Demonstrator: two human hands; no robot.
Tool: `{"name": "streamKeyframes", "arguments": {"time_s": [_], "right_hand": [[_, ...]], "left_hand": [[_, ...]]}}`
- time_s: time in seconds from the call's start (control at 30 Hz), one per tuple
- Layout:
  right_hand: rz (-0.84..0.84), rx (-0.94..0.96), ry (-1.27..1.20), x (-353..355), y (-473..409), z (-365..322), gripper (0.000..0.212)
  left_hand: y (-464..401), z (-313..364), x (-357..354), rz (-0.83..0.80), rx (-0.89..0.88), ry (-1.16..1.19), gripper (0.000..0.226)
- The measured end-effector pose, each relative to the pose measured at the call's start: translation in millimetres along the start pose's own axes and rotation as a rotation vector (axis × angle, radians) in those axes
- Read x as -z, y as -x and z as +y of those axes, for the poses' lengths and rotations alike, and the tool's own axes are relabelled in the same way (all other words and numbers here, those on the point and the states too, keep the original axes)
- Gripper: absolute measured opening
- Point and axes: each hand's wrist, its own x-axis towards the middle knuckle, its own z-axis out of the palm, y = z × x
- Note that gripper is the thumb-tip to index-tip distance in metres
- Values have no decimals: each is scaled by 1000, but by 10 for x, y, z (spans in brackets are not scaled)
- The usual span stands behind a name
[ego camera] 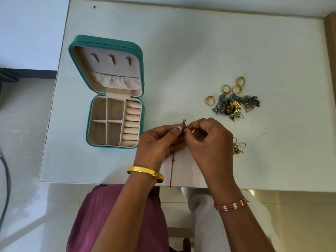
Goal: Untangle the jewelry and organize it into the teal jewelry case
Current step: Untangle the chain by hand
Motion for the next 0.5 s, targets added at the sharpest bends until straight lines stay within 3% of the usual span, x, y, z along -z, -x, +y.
{"name": "streamKeyframes", "arguments": {"time_s": [0.17,0.37,0.5], "right_hand": [[-20,-5,-52,-9,7,-14,2],[-93,-64,-191,8,-6,-16,3],[-121,-104,-244,25,-25,-14,4]], "left_hand": [[-8,-16,1,24,-59,-66,14],[-7,-25,-3,112,-275,-370,15],[-14,-36,-7,140,-313,-466,14]]}}
